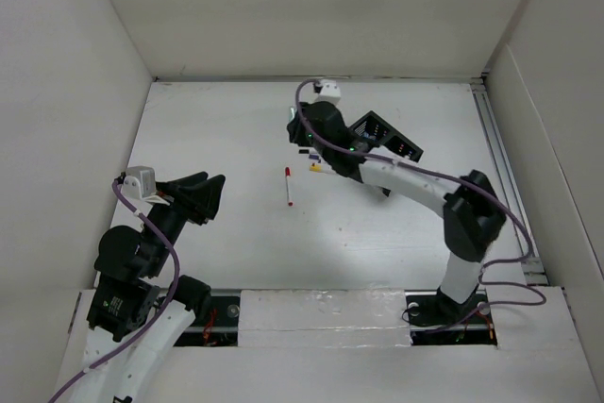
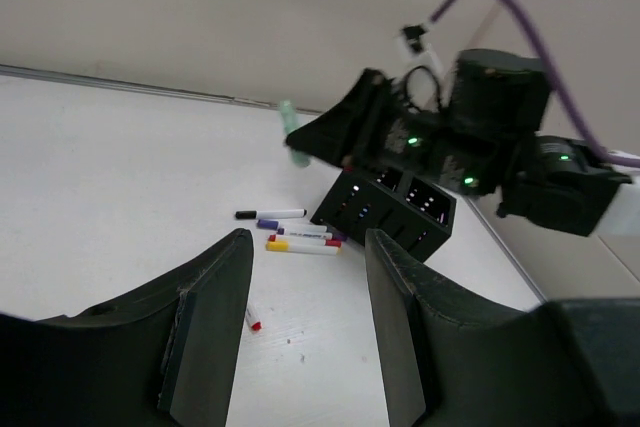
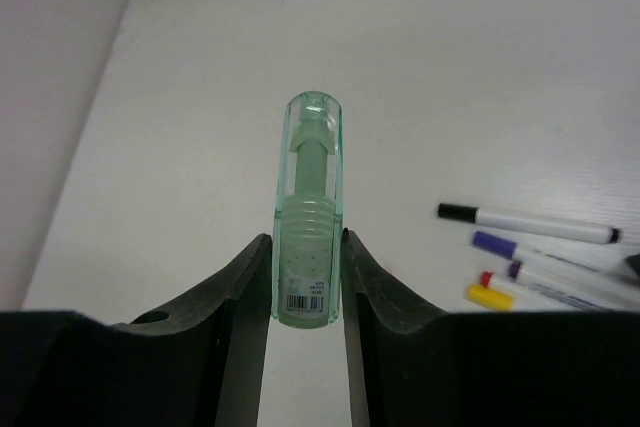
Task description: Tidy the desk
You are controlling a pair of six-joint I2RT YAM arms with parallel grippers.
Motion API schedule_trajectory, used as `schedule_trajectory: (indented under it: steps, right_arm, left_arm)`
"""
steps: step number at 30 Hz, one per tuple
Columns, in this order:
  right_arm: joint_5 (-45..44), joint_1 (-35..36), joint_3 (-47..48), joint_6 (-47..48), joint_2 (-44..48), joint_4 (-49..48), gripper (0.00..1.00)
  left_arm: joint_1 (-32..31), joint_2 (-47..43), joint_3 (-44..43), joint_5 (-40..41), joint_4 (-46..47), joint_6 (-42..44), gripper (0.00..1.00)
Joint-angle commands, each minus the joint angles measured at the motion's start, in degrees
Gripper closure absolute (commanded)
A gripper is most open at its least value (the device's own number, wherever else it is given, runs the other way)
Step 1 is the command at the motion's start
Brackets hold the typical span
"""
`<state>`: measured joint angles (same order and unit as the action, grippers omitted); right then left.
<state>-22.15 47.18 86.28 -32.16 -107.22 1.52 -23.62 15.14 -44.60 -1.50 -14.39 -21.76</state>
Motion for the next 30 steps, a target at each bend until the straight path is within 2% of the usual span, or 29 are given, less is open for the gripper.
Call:
schedule_trajectory:
  steps: [1,5,6,8,13,19,22,23,28,30]
  right_arm:
    - [-0.61,-4.89,-7.51,-1.50,8.50,-7.84,0.80]
    - [0.70,-11.04,-16.22,-2.03,16.68,-9.60,0.79]
    - [2.19,-15.06,-19.36,-2.55,19.30,-8.91,0.78]
    - [2.55,-16.23,-20.27,-2.73,20.46,-8.29,0.78]
    - [5.26,-23.34,-24.58,-3.26,20.74,-7.67,0.78]
    - [5.81,-25.47,-22.31,-2.73,17.84,-5.48,0.76]
    - [5.72,-26.00,-21.33,-2.73,16.87,-3.54,0.70]
    - [5.63,-26.00,-21.50,-2.73,16.95,-3.45,0.65]
    - [4.32,-24.94,-23.00,-3.34,18.62,-3.89,0.55]
    - [3.43,-23.81,-23.26,-3.35,19.41,-3.54,0.44]
  left_arm:
    - [0.06,-0.46,0.30,-0.79,2.97,-0.39,0.55]
    - [0.06,-0.63,0.30,-1.05,3.05,-0.39,0.55]
    - [0.06,-0.72,0.22,-0.88,3.05,-0.39,0.55]
    - [0.06,-0.81,0.30,-0.79,2.97,-0.39,0.55]
    - [0.06,-0.46,0.30,-1.23,3.23,-0.30,0.55]
    - [0.06,-0.20,0.39,-1.32,3.14,-0.30,0.55]
    - [0.06,-0.19,0.30,-1.23,3.14,-0.30,0.55]
    - [0.06,-0.11,0.30,-1.23,3.14,-0.30,0.55]
    - [0.06,0.07,0.30,-1.49,3.23,-0.39,0.55]
    - [0.06,0.07,0.21,-1.49,3.14,-0.30,0.55]
